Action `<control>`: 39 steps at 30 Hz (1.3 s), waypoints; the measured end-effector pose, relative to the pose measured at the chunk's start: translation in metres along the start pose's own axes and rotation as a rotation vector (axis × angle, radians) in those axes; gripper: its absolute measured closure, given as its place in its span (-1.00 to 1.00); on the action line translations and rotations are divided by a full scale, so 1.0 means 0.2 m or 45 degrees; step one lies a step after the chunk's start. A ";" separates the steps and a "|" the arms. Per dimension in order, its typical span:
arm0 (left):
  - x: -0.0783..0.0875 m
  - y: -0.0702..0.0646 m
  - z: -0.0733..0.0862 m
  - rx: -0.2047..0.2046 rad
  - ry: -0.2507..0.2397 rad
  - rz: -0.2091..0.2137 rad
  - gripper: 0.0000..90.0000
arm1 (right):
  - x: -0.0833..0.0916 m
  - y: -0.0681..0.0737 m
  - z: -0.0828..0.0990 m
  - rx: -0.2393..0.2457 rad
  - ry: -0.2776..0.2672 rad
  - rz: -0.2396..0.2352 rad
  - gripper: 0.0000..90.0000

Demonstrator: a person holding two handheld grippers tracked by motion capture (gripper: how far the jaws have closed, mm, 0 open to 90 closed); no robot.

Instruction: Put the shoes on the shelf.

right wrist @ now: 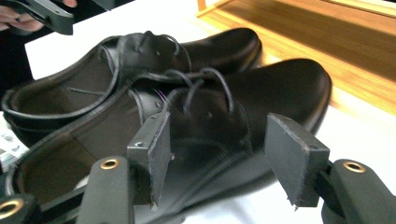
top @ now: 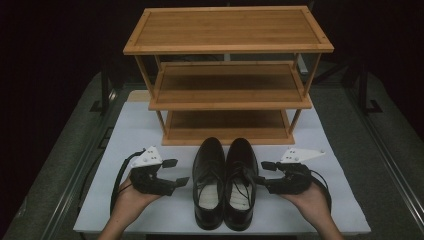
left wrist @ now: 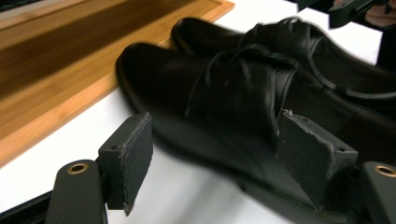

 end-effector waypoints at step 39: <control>-0.26 -0.07 -0.05 -0.174 0.164 0.000 0.91 | -0.13 0.13 0.00 0.075 0.046 -0.001 0.91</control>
Point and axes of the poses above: each handheld gripper's, and its own axes: x roughly backward along the jaws, z roughly out of its underside, y roughly to its left, the point moved 4 cm from there along -x, roughly forward along the jaws, and after that the axes turned 14 degrees about z, right-handed, at the moved point
